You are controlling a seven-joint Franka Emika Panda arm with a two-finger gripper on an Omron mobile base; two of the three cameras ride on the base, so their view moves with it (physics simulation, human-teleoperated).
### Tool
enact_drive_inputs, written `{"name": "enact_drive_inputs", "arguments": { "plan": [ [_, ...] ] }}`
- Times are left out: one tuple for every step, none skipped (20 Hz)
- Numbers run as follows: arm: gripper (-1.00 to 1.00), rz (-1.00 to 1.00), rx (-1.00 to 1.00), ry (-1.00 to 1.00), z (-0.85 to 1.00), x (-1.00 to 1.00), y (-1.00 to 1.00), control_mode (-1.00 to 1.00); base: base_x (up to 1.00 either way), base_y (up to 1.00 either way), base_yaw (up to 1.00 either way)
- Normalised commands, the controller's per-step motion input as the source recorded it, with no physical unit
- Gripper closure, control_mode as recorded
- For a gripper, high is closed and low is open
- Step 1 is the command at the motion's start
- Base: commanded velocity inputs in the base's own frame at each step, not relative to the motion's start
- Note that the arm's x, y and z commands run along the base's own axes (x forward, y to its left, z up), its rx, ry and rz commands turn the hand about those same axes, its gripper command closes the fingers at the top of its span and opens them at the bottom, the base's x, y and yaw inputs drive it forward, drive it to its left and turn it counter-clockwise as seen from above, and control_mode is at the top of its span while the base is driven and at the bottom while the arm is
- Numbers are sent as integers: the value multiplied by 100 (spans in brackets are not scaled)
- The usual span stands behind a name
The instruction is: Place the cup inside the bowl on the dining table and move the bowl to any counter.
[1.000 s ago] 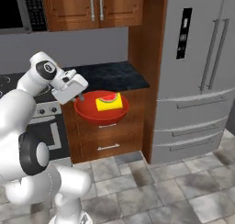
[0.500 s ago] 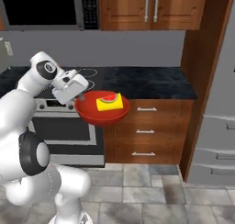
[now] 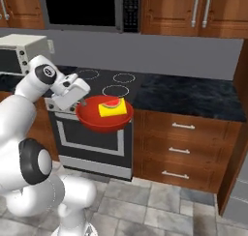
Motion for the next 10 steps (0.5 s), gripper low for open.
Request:
{"name": "enact_drive_inputs", "arguments": {
  "plan": [
    [100, 0, 0, 0, 0, 0, 0, 100, 26, -59, 16],
    [100, 0, 0, 0, 0, 0, 0, 100, 26, -63, 15],
    [100, 0, 0, 0, 0, 0, 0, 100, 29, -68, 15],
    [100, 0, 0, 0, 0, 0, 0, 100, 41, -78, 15],
    [100, 0, 0, 0, 0, 0, 0, 100, 46, -80, 14],
    [100, 0, 0, 0, 0, 0, 0, 100, 46, -79, 14],
    [100, 0, 0, 0, 0, 0, 0, 100, 43, -79, 14],
    [100, 0, 0, 0, 0, 0, 0, 100, 41, -76, 14],
    [100, 0, 0, 0, 0, 0, 0, 100, 39, -75, 14],
    [100, 0, 0, 0, 0, 0, 0, 100, 41, -74, 14]
  ]
}}
